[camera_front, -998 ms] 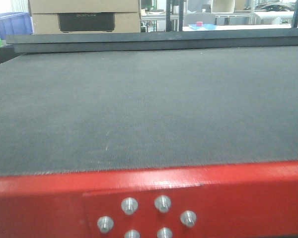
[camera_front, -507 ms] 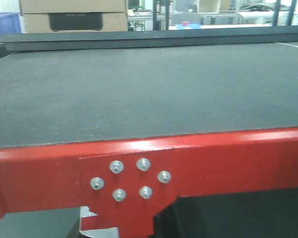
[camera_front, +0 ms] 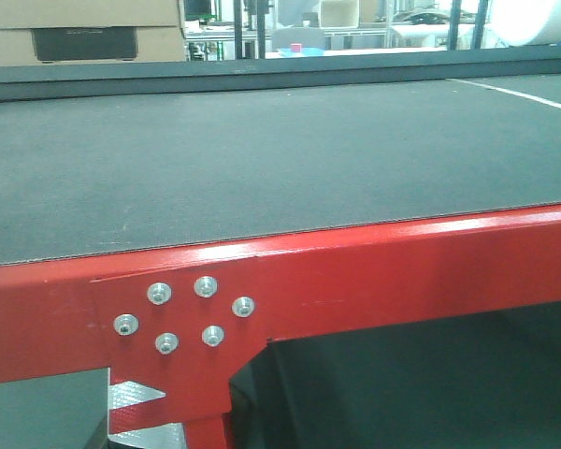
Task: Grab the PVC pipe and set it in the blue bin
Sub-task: 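Drive the base back and turn away from the red table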
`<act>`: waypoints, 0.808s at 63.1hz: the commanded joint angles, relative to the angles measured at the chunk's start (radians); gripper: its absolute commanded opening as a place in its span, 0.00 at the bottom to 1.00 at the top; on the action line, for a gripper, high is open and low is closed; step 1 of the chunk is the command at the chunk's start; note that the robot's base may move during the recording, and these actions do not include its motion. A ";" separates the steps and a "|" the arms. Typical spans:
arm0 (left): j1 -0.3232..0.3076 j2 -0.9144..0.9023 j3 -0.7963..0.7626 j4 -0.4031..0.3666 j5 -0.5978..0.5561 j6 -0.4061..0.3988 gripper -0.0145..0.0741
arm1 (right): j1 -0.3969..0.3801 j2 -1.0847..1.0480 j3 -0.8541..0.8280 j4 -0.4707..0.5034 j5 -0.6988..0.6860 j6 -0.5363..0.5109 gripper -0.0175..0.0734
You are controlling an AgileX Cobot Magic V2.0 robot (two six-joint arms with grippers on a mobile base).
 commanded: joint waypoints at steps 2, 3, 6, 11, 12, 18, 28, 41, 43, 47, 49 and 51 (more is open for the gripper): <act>-0.002 -0.003 0.001 -0.001 -0.026 0.000 0.04 | -0.001 -0.003 0.002 -0.009 -0.025 -0.003 0.01; -0.002 -0.003 0.001 -0.001 -0.026 0.000 0.04 | -0.001 -0.003 0.002 -0.009 -0.025 -0.003 0.01; -0.002 -0.003 0.001 -0.001 -0.026 0.000 0.04 | -0.001 -0.003 0.002 -0.009 -0.025 -0.003 0.01; -0.002 -0.003 0.001 -0.001 -0.026 0.000 0.04 | -0.001 -0.003 0.002 -0.009 -0.025 -0.003 0.01; -0.002 -0.003 0.001 -0.001 -0.026 0.000 0.04 | -0.001 -0.003 0.002 -0.009 -0.025 -0.003 0.01; -0.002 -0.003 0.001 -0.001 -0.026 0.000 0.04 | -0.001 -0.003 0.002 -0.009 -0.025 -0.003 0.01; -0.002 -0.003 0.001 -0.001 -0.026 0.000 0.04 | -0.001 -0.003 0.002 -0.009 -0.025 -0.003 0.01; -0.002 -0.003 0.001 -0.001 -0.026 0.000 0.04 | -0.001 -0.003 0.002 -0.009 -0.025 -0.003 0.01; -0.002 -0.003 0.001 -0.001 -0.026 0.000 0.04 | -0.001 -0.003 0.002 -0.009 -0.025 -0.003 0.01; -0.002 -0.003 0.001 -0.001 -0.026 0.000 0.04 | -0.001 -0.003 0.002 -0.009 -0.025 -0.003 0.01; -0.002 -0.003 0.001 -0.001 -0.026 0.000 0.04 | -0.001 -0.003 0.002 -0.009 -0.025 -0.003 0.01; -0.002 -0.003 0.001 -0.001 -0.026 0.000 0.04 | -0.001 -0.003 0.002 -0.009 -0.025 -0.003 0.01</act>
